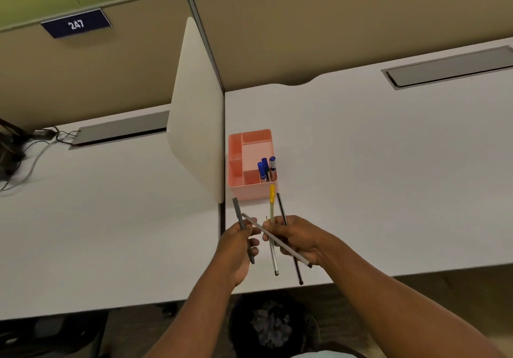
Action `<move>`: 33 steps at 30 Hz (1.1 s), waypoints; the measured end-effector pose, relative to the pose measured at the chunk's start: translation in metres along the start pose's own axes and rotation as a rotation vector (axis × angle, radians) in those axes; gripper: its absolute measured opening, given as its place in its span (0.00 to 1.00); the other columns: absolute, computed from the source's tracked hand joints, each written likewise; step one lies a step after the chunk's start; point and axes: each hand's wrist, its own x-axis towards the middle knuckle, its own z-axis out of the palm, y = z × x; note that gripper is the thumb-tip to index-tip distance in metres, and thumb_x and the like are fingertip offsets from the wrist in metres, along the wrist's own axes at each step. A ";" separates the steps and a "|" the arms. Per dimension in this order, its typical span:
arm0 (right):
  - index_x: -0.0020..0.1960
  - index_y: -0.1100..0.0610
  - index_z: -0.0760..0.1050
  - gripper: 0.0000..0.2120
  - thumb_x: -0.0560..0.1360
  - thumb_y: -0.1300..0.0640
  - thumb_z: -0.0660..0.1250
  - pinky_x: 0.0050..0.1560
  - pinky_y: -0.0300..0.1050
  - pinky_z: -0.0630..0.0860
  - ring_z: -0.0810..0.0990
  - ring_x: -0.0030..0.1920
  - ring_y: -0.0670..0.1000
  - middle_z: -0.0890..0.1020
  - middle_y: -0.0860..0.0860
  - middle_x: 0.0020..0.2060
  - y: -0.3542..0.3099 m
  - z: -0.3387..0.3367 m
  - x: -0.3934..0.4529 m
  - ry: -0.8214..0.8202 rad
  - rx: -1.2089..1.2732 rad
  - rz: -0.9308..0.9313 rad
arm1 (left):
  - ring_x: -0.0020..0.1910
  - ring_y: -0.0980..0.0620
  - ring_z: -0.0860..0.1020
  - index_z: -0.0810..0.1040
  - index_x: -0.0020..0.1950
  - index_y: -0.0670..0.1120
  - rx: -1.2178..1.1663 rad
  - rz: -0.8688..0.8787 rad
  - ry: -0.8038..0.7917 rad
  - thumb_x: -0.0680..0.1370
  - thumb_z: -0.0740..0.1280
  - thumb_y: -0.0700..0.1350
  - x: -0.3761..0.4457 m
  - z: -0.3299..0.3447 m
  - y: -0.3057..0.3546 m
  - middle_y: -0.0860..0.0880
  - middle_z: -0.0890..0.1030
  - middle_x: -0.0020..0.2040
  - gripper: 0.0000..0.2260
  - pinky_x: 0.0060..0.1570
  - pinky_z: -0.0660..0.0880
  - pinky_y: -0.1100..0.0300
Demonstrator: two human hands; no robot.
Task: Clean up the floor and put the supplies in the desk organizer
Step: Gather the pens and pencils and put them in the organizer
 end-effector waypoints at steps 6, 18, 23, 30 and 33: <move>0.49 0.54 0.76 0.10 0.81 0.50 0.59 0.37 0.38 0.72 0.77 0.39 0.46 0.80 0.48 0.40 0.008 0.028 0.025 0.314 -0.364 -0.121 | 0.52 0.47 0.81 0.77 0.57 0.47 0.002 0.102 0.254 0.81 0.58 0.45 0.029 0.041 -0.007 0.45 0.82 0.52 0.09 0.56 0.78 0.48; 0.44 0.56 0.79 0.20 0.79 0.42 0.60 0.25 0.38 0.64 0.66 0.26 0.47 0.73 0.50 0.26 -0.020 0.016 0.032 0.114 0.076 0.035 | 0.21 0.55 0.71 0.81 0.43 0.44 -0.268 -0.150 -0.076 0.75 0.70 0.46 0.055 0.034 0.021 0.51 0.75 0.24 0.06 0.24 0.72 0.63; 0.51 0.59 0.80 0.21 0.74 0.41 0.67 0.22 0.35 0.61 0.60 0.27 0.46 0.67 0.50 0.27 -0.034 0.001 0.027 -0.205 0.260 0.135 | 0.44 0.50 0.82 0.81 0.54 0.41 -0.272 -0.169 -0.360 0.76 0.68 0.49 0.062 0.020 0.034 0.46 0.82 0.37 0.13 0.47 0.79 0.55; 0.41 0.56 0.80 0.11 0.73 0.48 0.72 0.24 0.34 0.59 0.59 0.26 0.44 0.66 0.47 0.24 -0.031 -0.003 0.029 -0.307 0.213 0.175 | 0.38 0.51 0.79 0.79 0.45 0.44 -0.221 0.017 -0.130 0.81 0.61 0.50 0.068 0.026 0.070 0.48 0.82 0.36 0.12 0.39 0.77 0.55; 0.39 0.55 0.78 0.15 0.72 0.43 0.71 0.23 0.36 0.60 0.59 0.25 0.45 0.65 0.47 0.24 -0.021 -0.007 0.030 -0.262 0.184 0.149 | 0.38 0.51 0.76 0.78 0.46 0.47 -0.157 0.185 0.096 0.82 0.61 0.49 0.074 0.018 0.094 0.50 0.80 0.31 0.10 0.43 0.72 0.56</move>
